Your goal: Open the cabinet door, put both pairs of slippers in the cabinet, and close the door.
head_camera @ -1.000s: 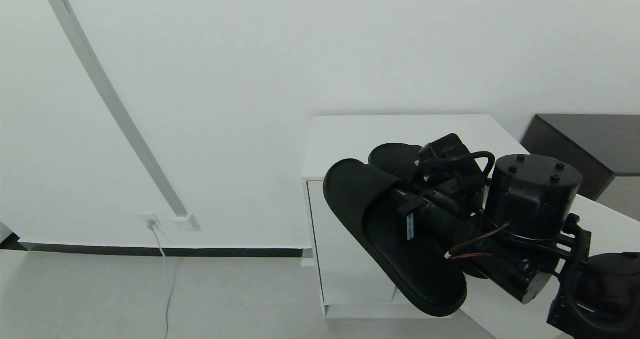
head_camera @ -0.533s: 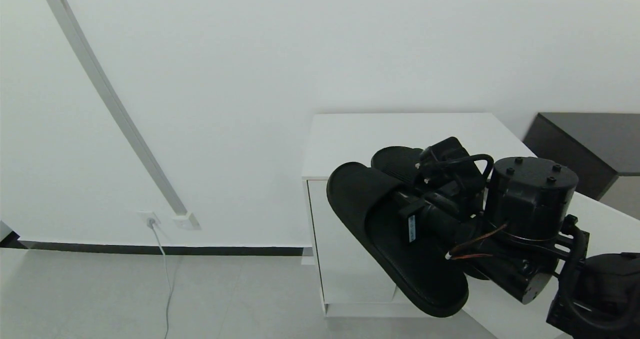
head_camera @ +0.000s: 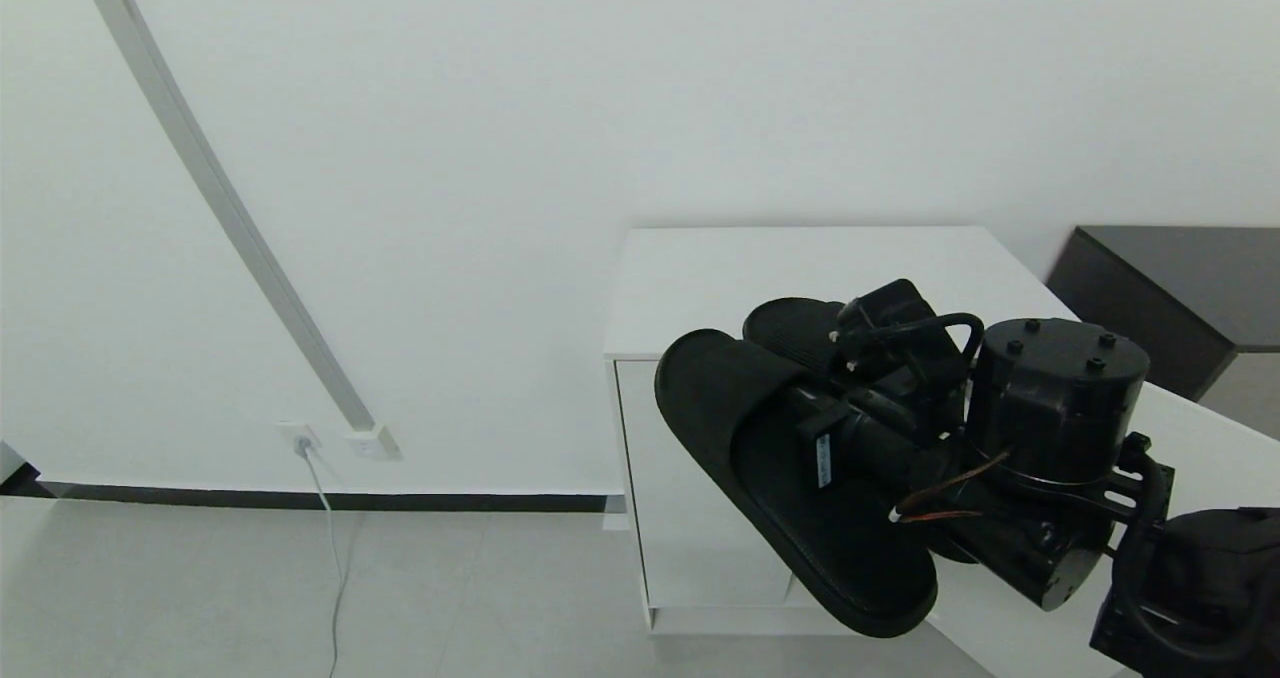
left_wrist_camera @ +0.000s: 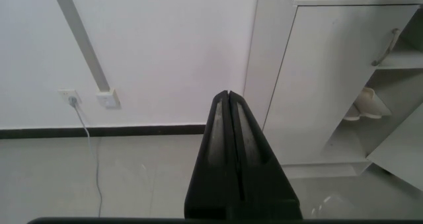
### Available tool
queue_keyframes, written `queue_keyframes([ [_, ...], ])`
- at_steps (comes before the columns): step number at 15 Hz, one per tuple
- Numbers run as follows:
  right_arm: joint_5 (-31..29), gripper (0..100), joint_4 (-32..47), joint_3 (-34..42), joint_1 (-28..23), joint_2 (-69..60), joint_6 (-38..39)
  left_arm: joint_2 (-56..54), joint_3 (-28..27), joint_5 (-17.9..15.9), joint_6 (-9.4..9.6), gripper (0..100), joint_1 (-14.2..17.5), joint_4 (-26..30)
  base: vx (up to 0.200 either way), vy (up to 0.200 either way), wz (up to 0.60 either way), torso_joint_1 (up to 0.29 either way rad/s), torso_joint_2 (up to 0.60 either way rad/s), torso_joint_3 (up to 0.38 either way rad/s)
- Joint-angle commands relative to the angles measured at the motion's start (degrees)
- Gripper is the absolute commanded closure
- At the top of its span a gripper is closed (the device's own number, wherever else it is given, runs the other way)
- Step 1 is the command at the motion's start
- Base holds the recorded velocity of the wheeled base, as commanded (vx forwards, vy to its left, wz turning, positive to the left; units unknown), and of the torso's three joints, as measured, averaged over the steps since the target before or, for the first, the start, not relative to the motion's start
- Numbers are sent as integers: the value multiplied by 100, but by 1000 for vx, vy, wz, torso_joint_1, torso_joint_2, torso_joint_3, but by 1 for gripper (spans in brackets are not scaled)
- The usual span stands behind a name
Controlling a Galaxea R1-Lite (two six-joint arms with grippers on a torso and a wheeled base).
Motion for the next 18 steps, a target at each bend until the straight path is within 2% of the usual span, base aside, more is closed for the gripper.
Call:
queue_keyframes([
  [1, -1, 100, -7, 7, 4, 48, 8, 7, 0, 0, -4, 100, 0, -1, 0, -200, 0, -7, 7, 12],
  [18, -1, 100, -16, 77, -32, 66, 69, 7, 0, -8, -4, 100, 0, -1, 0, -200, 0, 2, 3, 2],
])
